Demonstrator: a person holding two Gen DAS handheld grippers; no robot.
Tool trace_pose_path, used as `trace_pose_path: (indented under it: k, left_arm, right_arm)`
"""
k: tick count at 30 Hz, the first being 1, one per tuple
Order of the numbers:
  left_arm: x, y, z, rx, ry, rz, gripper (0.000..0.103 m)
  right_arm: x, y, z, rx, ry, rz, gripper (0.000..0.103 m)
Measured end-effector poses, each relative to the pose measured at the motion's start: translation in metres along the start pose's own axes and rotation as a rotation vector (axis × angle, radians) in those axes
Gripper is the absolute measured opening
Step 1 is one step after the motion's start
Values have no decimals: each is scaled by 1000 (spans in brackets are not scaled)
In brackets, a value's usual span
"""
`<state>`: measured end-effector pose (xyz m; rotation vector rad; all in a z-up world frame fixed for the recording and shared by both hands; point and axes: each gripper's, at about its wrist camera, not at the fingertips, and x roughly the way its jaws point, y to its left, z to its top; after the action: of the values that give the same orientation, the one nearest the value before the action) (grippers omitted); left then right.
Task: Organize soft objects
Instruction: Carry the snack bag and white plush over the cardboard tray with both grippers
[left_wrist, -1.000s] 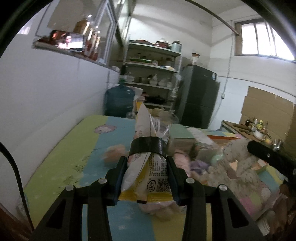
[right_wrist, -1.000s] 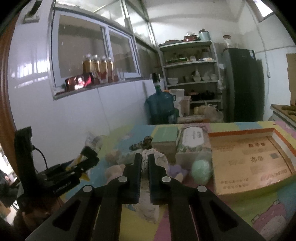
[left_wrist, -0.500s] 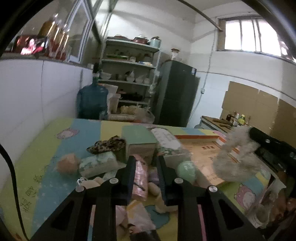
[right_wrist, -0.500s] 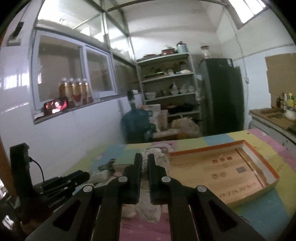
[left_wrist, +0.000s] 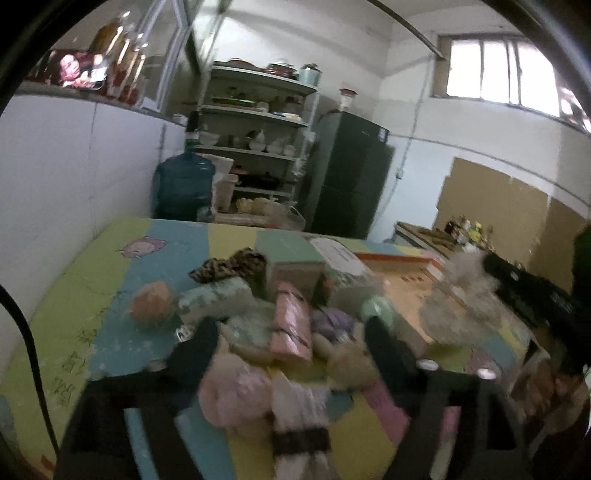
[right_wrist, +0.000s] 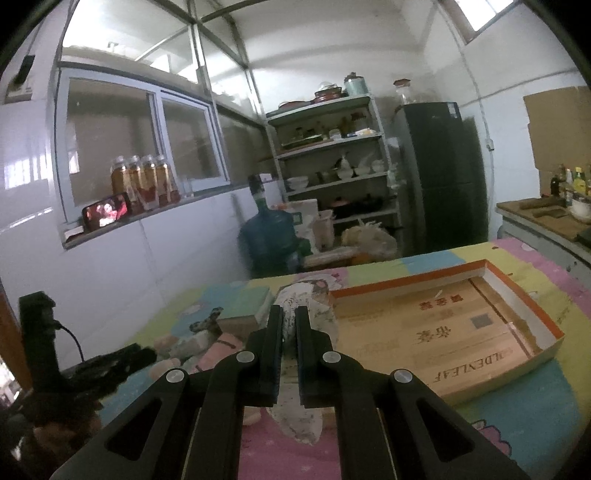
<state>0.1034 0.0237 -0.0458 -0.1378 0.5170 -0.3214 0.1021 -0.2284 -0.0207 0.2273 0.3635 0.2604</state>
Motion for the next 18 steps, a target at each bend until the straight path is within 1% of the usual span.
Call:
trace_pose_path:
  k: [1, 3, 7, 8, 9, 11, 12, 13, 14, 16, 18]
  left_arm:
    - [-4, -4, -4, 13, 3, 8, 90]
    - [-9, -12, -15, 32, 14, 22, 90]
    - [-1, -23, -42, 51, 100, 62, 90]
    - [4, -24, -49, 50, 127, 76, 88]
    - [8, -24, -55, 43, 151, 85, 85]
    - [15, -22, -65, 29, 189, 97, 67]
    - [18, -21, -70, 24, 204, 105, 65]
    - [18, -21, -73, 19, 208, 109, 60]
    - [17, -21, -76, 17, 203, 110, 52]
    - [12, -21, -80, 20, 179, 110, 44]
    - [8, -21, -80, 13, 173, 98, 44]
  right_arm:
    - [0, 1, -1, 0, 0, 3, 6]
    - [-2, 2, -2, 2, 0, 9, 6]
    - [-6, 4, -5, 6, 3, 19, 7]
    - [-7, 5, -6, 8, 4, 22, 7]
    - [-9, 5, -7, 10, 4, 25, 7]
    - [-13, 6, -9, 8, 6, 26, 7]
    - [-15, 6, -9, 8, 7, 24, 7]
    - [-17, 6, -10, 8, 7, 22, 7]
    - [-19, 6, -10, 9, 7, 20, 7]
    - [-23, 4, -11, 11, 5, 13, 7]
    - [-26, 2, -12, 18, 1, 7, 7]
